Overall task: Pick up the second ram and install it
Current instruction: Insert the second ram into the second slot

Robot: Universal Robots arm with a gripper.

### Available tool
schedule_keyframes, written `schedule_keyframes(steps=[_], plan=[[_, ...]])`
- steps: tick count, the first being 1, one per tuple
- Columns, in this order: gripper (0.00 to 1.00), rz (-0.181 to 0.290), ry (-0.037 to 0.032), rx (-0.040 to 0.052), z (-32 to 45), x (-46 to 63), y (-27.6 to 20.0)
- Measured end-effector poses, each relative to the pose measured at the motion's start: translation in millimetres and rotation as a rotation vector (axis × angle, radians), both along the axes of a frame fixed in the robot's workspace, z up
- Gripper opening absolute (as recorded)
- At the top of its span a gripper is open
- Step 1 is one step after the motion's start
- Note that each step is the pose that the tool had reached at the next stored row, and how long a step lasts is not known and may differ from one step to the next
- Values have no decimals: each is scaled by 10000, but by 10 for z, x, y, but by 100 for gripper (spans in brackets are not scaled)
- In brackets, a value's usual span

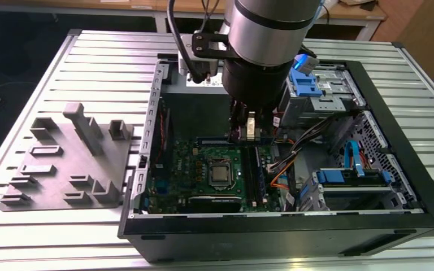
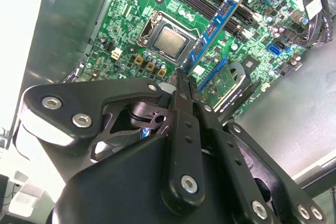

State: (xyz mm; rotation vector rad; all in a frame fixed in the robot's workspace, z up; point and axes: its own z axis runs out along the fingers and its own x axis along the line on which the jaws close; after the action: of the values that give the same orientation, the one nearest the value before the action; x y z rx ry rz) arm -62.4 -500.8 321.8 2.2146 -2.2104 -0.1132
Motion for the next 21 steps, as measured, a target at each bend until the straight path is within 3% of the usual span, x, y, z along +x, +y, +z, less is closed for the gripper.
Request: schedule_keyframes(steps=[11,21], plan=[[9,-90,1,1,0,0,0],[9,-1502,0,1,-3,0,0]])
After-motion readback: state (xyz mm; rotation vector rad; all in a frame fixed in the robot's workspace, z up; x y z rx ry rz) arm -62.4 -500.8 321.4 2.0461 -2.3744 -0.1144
